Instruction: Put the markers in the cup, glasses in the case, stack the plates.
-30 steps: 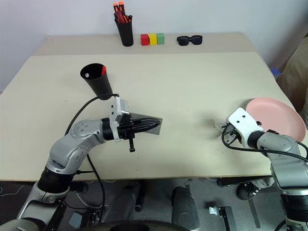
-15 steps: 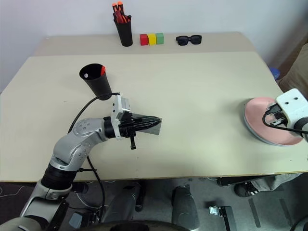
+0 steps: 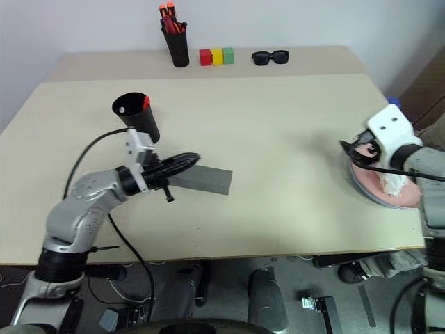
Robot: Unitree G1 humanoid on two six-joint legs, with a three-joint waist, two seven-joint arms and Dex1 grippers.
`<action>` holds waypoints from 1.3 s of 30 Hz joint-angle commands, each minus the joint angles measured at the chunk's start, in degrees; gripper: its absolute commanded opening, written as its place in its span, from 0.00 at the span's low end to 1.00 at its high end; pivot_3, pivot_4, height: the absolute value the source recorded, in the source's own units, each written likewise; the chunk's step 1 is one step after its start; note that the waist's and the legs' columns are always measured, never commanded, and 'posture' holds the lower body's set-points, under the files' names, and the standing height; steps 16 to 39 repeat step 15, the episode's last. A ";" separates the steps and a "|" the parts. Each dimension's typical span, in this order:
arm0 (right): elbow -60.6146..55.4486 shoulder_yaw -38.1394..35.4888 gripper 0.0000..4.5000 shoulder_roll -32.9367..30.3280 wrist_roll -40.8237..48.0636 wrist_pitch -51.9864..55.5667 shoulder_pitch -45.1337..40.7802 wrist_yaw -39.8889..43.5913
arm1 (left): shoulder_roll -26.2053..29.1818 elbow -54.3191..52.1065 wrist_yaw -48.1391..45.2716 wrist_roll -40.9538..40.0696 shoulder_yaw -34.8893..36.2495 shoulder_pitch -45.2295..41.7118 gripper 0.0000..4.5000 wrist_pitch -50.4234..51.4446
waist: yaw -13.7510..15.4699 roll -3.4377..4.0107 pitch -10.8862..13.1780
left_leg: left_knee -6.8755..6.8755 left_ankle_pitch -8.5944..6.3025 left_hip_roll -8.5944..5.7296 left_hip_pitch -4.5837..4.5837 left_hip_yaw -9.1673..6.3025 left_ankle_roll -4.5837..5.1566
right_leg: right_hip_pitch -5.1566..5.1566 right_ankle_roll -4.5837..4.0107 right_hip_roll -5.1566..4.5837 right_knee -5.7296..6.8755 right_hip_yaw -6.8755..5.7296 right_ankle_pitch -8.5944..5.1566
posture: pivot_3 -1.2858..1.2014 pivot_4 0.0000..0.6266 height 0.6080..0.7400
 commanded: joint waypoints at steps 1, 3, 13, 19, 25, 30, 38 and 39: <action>-0.79 1.39 0.92 2.05 5.63 0.97 -3.76 5.32 | 3.57 -4.45 1.91 -1.33 8.95 5.43 0.02 -0.02 | -0.18 0.01 0.01 | -0.02 0.00 0.00 0.00 -0.01 0.00 | -0.02 0.00 0.00 0.00 0.00 0.00 | 0.52 0.24 1.00; 0.22 2.83 0.92 3.18 6.92 1.18 -5.26 7.50 | 5.05 -5.13 3.05 -1.62 13.40 8.98 0.02 -0.01 | -0.12 0.02 0.02 | -0.04 0.00 0.00 -0.01 0.00 0.00 | -0.04 0.00 -0.01 -0.01 0.01 0.00 | 0.52 0.24 1.00; 7.90 7.14 0.92 7.23 6.86 -2.08 -12.11 11.21 | 6.15 -7.05 6.72 -1.25 20.12 15.61 0.02 -1.13 | 0.31 -0.01 0.01 | -0.04 -0.04 -0.03 -0.02 0.01 -0.05 | -0.04 -0.03 -0.08 -0.12 0.00 0.00 | 0.52 0.24 1.00; 8.14 7.53 0.92 7.52 6.49 -2.43 -12.37 11.28 | 6.05 -6.66 7.13 -1.00 19.76 15.23 0.02 -1.43 | 0.28 -0.01 0.01 | -0.06 -0.04 -0.03 -0.02 0.01 -0.06 | -0.05 -0.03 -0.08 -0.12 0.01 0.01 | 0.52 0.24 1.00; 8.14 7.53 0.92 7.52 6.49 -2.43 -12.37 11.28 | 6.05 -6.66 7.13 -1.00 19.76 15.23 0.02 -1.43 | 0.28 -0.01 0.01 | -0.06 -0.04 -0.03 -0.02 0.01 -0.06 | -0.05 -0.03 -0.08 -0.12 0.01 0.01 | 0.52 0.24 1.00; 8.14 7.53 0.92 7.52 6.49 -2.43 -12.37 11.28 | 6.05 -6.66 7.13 -1.00 19.76 15.23 0.02 -1.43 | 0.28 -0.01 0.01 | -0.06 -0.04 -0.03 -0.02 0.01 -0.06 | -0.05 -0.03 -0.08 -0.12 0.01 0.01 | 0.52 0.24 1.00; 8.14 7.53 0.92 7.52 6.49 -2.43 -12.37 11.28 | 6.05 -6.66 7.13 -1.00 19.76 15.23 0.02 -1.43 | 0.28 -0.01 0.01 | -0.06 -0.04 -0.03 -0.02 0.01 -0.06 | -0.05 -0.03 -0.08 -0.12 0.01 0.01 | 0.52 0.24 1.00; 8.14 7.53 0.92 7.52 6.49 -2.43 -12.37 11.28 | 6.05 -6.66 7.13 -1.00 19.76 15.23 0.02 -1.43 | 0.28 -0.01 0.01 | -0.06 -0.04 -0.03 -0.02 0.01 -0.06 | -0.05 -0.03 -0.08 -0.12 0.01 0.01 | 0.52 0.24 1.00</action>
